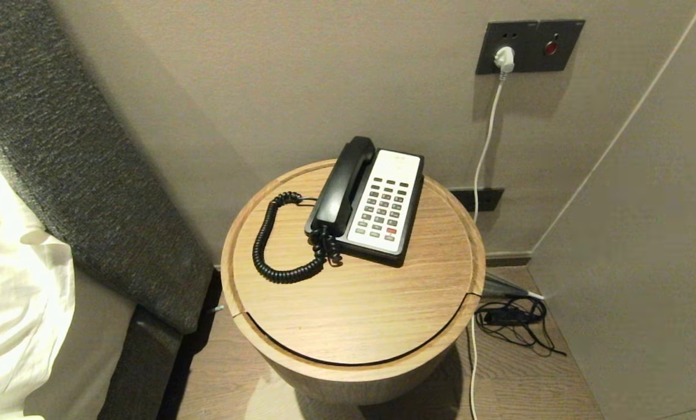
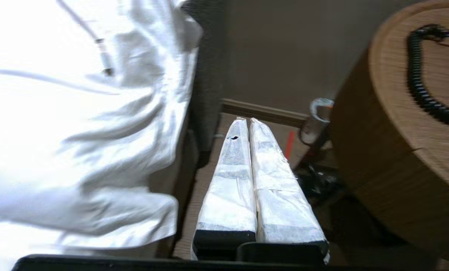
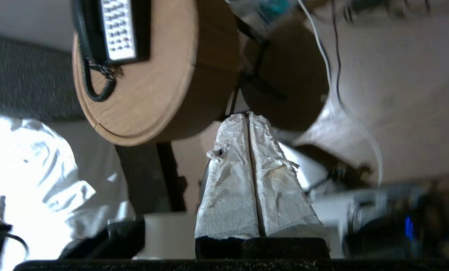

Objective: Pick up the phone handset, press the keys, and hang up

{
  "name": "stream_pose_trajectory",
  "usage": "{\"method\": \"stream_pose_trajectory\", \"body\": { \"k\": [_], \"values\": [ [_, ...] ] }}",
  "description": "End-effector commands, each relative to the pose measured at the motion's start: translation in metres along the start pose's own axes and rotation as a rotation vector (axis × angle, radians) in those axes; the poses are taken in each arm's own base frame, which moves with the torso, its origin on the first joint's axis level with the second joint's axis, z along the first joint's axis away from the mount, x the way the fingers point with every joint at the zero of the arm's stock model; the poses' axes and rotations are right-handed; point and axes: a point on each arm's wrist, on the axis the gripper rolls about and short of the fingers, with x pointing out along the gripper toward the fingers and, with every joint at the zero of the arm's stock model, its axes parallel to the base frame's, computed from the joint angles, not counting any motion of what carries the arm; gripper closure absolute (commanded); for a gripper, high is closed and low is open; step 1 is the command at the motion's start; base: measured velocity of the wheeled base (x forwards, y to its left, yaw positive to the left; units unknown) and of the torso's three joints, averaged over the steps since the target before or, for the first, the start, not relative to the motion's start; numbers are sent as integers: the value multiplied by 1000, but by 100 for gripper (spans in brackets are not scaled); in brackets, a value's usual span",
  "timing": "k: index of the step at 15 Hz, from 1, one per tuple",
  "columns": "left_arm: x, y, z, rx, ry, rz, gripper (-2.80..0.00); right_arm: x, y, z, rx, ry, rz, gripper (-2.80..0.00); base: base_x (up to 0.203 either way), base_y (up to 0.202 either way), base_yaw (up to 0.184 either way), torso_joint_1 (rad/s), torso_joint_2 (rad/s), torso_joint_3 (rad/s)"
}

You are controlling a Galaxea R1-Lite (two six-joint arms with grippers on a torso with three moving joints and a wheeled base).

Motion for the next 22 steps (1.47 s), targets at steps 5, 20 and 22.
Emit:
{"method": "stream_pose_trajectory", "body": {
  "k": [5, 20, 22],
  "values": [
    [-29, 9, -45, 12, -84, 32, 0, -43, -47, -92, 113, -137, -32, 0, 0, 0, 0, 0, 0, 0],
    [-17, 8, -114, 118, -12, -191, 0, 115, -122, -156, -470, -390, -108, 0, 0, 0, 0, 0, 0, 0],
    [-17, 8, -114, 86, -8, -189, 0, 116, -121, -152, -546, -486, -104, 0, 0, 0, 0, 0, 0, 0]
  ]
}}
